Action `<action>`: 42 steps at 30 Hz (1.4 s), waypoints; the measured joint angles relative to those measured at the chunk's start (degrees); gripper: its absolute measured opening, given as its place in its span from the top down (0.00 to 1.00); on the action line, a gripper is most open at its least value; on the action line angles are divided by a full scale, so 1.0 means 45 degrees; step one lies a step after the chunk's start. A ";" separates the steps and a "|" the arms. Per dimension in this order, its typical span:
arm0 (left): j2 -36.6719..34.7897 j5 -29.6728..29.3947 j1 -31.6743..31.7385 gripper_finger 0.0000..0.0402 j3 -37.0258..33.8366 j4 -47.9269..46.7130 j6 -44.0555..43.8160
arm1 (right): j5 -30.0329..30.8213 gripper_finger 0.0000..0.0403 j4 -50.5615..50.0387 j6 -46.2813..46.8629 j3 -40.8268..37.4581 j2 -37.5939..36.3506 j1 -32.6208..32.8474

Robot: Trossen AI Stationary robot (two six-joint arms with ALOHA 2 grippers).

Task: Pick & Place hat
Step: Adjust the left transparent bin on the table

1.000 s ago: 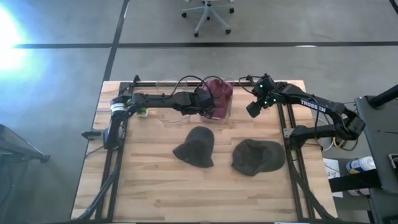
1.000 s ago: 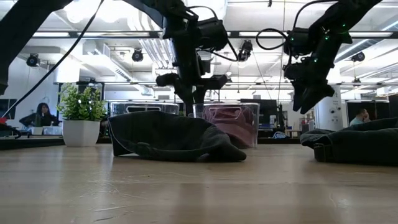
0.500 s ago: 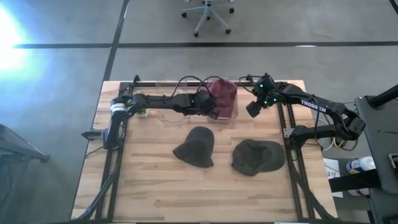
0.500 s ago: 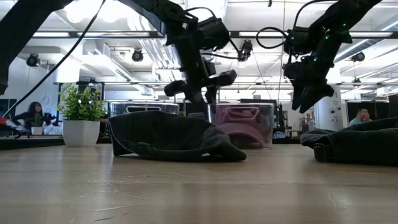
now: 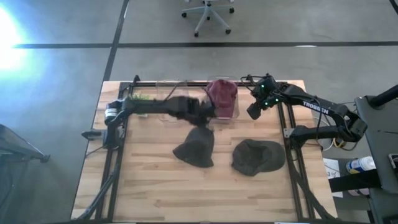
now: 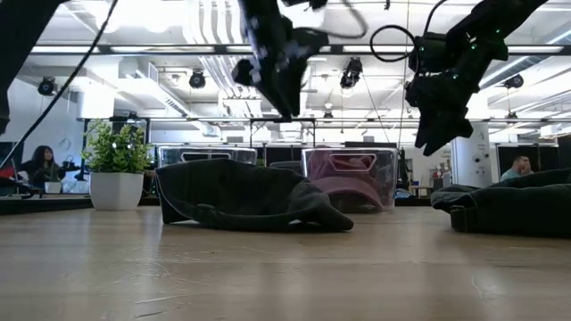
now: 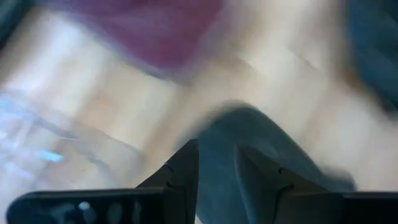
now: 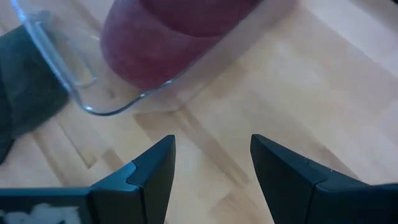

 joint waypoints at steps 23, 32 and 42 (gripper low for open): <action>-0.0257 -0.1941 -0.3623 0.76 -0.4605 -0.0812 -0.4735 | -0.1573 0.49 0.1543 0.3177 -0.0469 0.1016 0.5702; -0.0450 -0.2454 -0.3848 0.76 -0.6130 0.1495 -0.1041 | -0.0164 0.49 0.3446 0.5762 -0.0145 0.2359 0.7933; -0.4779 -0.4348 -0.3887 0.76 -0.7215 0.2988 -0.0405 | 0.1198 0.49 0.3459 0.7345 0.0744 0.2422 0.8197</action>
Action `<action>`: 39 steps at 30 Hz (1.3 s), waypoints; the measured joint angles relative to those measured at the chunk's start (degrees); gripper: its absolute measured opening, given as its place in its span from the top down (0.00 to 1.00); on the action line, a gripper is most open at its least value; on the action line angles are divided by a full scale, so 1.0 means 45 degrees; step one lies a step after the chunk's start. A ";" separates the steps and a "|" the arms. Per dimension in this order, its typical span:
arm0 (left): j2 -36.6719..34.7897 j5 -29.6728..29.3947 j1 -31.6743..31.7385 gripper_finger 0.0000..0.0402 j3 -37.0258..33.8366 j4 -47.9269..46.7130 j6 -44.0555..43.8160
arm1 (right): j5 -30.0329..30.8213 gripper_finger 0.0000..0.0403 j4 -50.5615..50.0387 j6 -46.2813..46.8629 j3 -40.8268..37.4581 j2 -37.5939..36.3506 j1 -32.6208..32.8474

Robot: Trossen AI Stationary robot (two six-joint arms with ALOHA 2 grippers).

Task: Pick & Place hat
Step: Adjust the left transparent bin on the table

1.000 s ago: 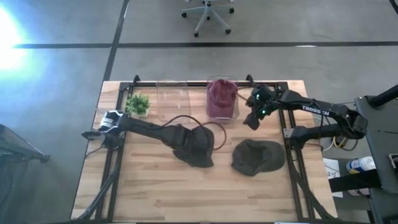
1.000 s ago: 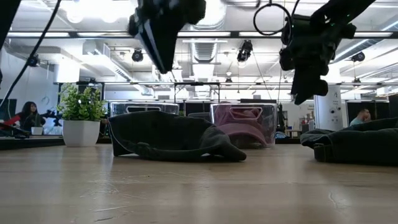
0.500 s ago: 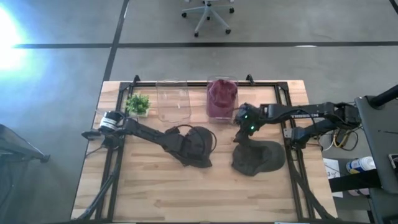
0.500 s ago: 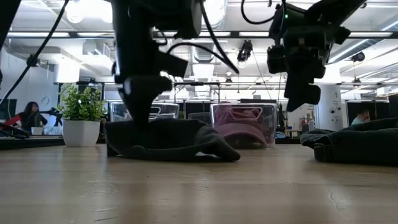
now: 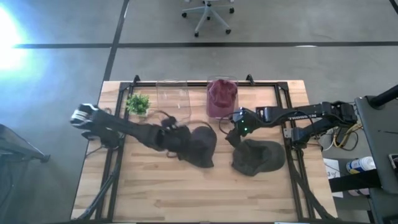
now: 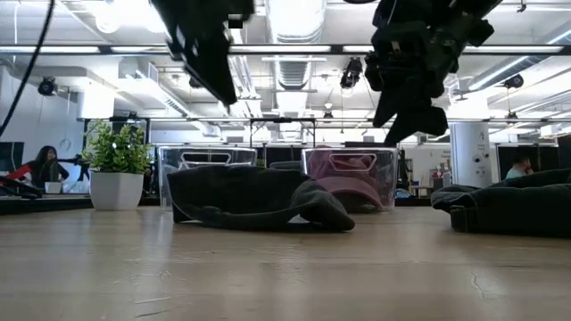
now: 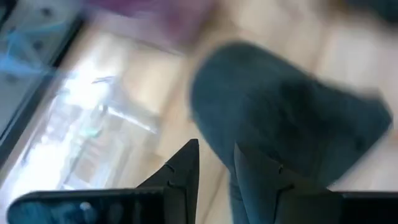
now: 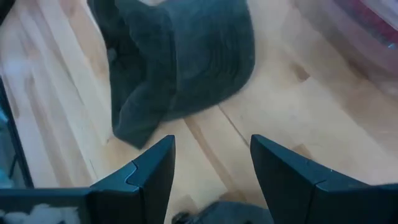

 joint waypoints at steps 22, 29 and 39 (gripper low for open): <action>0.2319 0.5062 0.9682 0.76 0.2153 0.2330 -0.4064 | 0.0506 0.49 -0.0402 0.0449 0.0053 0.0000 -0.0763; 0.4767 0.3677 0.9755 0.76 0.5015 -0.0789 -0.3229 | 0.0634 0.49 -0.0913 0.0115 0.0048 -0.0005 -0.0772; 0.6263 0.3767 0.9794 0.76 0.6008 -0.1319 -0.2970 | 0.0932 0.49 -0.0903 -0.0277 0.0048 -0.0010 -0.0753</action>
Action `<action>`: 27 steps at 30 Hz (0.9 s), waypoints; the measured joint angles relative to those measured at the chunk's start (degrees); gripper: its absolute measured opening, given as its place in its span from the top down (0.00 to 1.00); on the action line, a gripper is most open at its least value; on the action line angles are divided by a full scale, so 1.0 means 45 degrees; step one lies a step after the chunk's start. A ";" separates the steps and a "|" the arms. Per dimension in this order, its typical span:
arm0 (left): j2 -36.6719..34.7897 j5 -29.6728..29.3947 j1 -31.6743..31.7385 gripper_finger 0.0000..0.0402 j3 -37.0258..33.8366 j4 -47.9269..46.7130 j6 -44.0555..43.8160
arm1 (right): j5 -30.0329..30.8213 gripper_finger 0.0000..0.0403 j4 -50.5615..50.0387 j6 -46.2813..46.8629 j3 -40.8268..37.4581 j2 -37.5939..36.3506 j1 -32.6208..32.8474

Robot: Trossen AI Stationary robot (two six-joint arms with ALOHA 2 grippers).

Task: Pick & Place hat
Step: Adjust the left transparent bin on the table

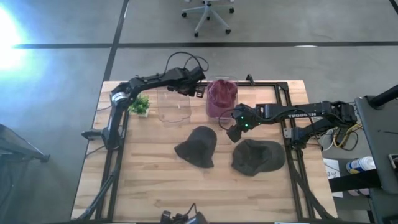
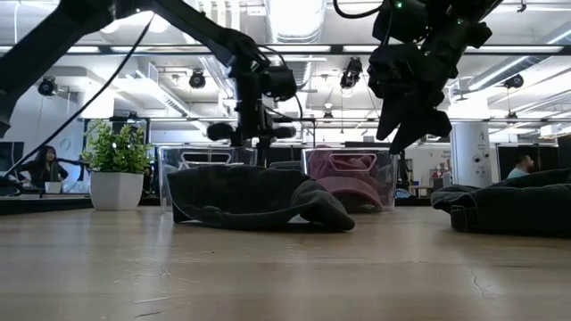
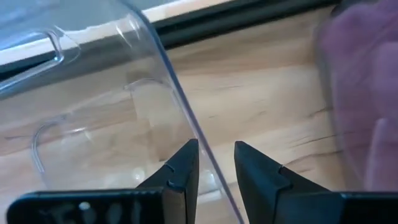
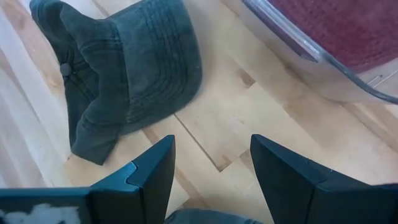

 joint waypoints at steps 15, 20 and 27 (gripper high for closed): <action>0.0437 0.1173 -0.0064 0.76 -0.0100 0.1813 -0.0056 | 0.0023 0.49 -0.0297 -0.0429 0.0000 0.0000 -0.0008; 0.0437 0.1678 -0.0193 0.76 -0.0100 0.2129 -0.0315 | 0.0036 0.49 -0.0600 -0.0533 0.0000 -0.0005 -0.0010; -0.0170 0.1873 -0.0386 0.76 -0.0105 0.2607 -0.0338 | 0.0116 0.49 -0.0632 -0.0591 0.0000 -0.0010 -0.0005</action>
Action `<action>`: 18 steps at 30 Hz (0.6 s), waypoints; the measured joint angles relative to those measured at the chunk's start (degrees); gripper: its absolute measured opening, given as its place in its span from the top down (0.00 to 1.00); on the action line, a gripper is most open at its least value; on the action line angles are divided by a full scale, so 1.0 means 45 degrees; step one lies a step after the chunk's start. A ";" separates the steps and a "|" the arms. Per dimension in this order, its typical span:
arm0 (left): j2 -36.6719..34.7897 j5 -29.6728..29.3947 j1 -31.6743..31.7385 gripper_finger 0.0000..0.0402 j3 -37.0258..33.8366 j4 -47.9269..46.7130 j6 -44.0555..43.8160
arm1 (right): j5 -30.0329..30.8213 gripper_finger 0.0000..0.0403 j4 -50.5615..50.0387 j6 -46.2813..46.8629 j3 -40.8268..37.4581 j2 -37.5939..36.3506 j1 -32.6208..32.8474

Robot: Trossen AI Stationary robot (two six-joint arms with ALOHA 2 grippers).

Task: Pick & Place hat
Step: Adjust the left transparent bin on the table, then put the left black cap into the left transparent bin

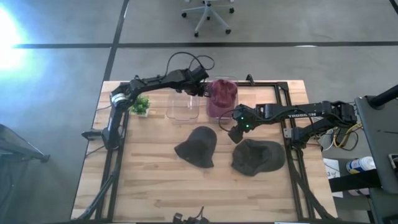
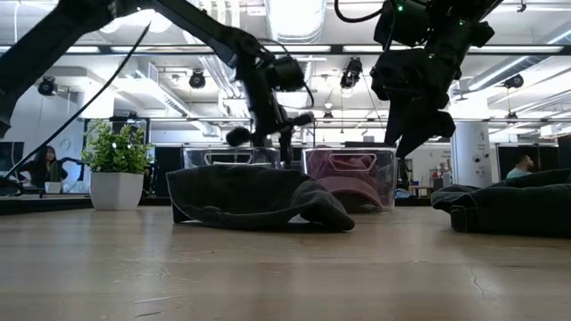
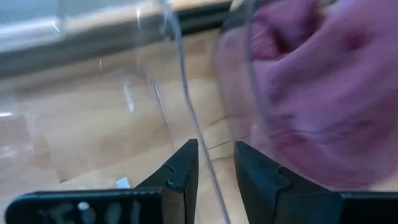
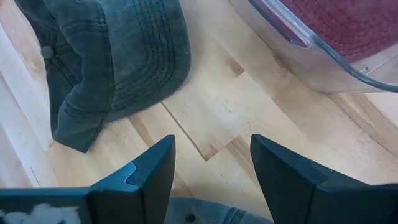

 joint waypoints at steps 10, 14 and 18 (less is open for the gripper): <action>-0.3269 -0.0237 -0.1815 0.76 -0.0002 -0.1690 0.2033 | -0.0649 0.49 0.0084 -0.0073 0.0000 0.0000 0.0005; -0.3994 0.0128 -0.3834 0.76 -0.0639 -0.3365 0.2595 | -0.0821 0.49 0.0316 -0.0068 -0.0005 0.0073 0.0005; -0.4384 0.0151 -0.6118 0.76 -0.1982 -0.3149 0.3047 | -0.1221 0.49 0.0957 0.0071 -0.0005 0.0579 0.0005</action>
